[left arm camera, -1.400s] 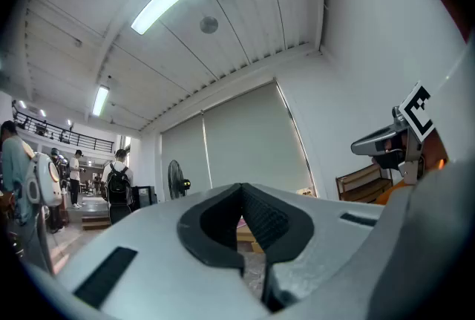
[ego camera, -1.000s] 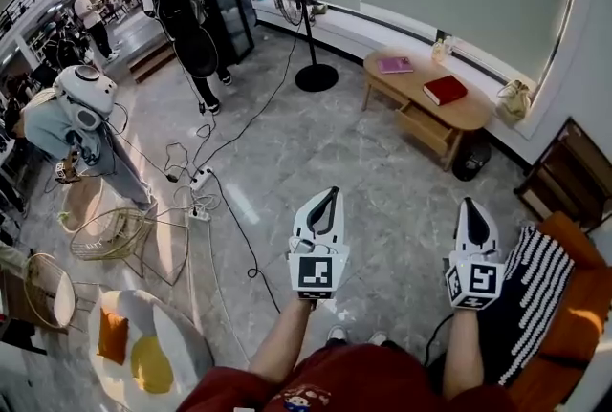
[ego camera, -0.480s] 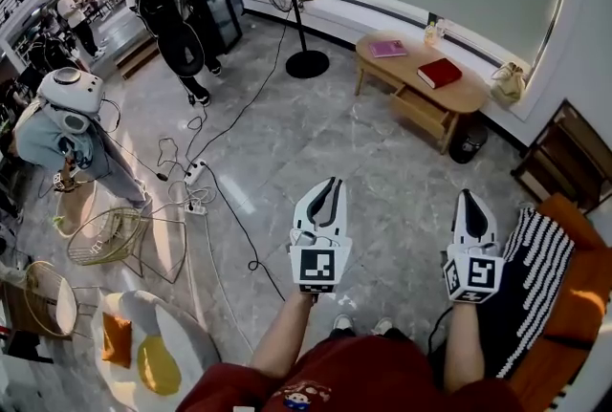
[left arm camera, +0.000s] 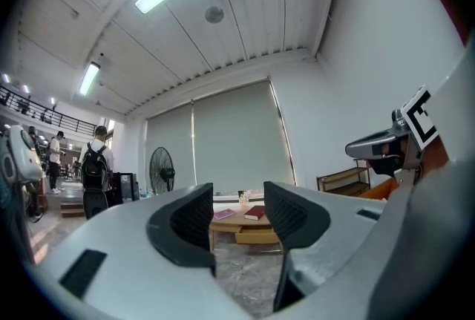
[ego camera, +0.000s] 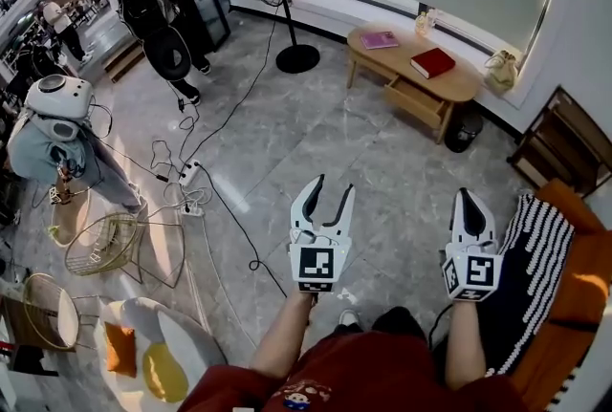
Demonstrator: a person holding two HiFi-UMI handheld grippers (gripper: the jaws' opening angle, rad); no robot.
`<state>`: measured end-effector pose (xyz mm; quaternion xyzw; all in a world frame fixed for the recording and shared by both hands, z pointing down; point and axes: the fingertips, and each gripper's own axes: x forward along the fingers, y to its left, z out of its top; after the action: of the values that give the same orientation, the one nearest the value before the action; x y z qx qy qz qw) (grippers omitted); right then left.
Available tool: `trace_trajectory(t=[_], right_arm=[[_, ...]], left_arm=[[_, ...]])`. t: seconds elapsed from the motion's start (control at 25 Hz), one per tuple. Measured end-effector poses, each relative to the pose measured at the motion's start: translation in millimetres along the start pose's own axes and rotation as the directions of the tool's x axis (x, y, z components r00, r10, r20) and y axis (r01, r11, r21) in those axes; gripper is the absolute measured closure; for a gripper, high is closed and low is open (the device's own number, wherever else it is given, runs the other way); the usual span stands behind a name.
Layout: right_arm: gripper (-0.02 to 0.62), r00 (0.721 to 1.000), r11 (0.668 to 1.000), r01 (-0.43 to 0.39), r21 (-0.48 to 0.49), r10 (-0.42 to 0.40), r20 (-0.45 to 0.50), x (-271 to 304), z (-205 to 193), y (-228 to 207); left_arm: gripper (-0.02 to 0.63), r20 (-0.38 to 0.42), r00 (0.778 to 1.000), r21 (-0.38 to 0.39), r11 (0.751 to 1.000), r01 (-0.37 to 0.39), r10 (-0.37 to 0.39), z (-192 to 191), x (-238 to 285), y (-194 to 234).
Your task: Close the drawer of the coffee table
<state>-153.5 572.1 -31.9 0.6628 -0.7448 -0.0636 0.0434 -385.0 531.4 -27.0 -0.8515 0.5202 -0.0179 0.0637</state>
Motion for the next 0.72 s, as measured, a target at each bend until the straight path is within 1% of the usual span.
trace_trajectory(t=[0.16,0.4,0.6,0.72], right_arm=[[0.598,1.000,1.000,0.007,-0.005,-0.007,-0.003,4,-3,0],[0.598,1.000,1.000,0.023,0.003,-0.023,-0.005,16,-10,-11],[0.598,1.000,0.999,0.029,0.019,-0.029,-0.006,42,-21,-26],[0.598,1.000,0.999,0.026,0.020,-0.026,-0.004,63,-25,-36]], left_arm=[[0.404,-0.018,1.000,0.016,1.000,0.006,-0.006,-8,5,1],[0.403,-0.021,1.000,0.006,1.000,0.013,-0.012,-15,22,3],[0.404,-0.025,1.000,0.012,1.000,0.013,-0.013,-21,47,4],[0.404,-0.028,0.999,0.012,1.000,0.018,-0.017,-25,71,5]])
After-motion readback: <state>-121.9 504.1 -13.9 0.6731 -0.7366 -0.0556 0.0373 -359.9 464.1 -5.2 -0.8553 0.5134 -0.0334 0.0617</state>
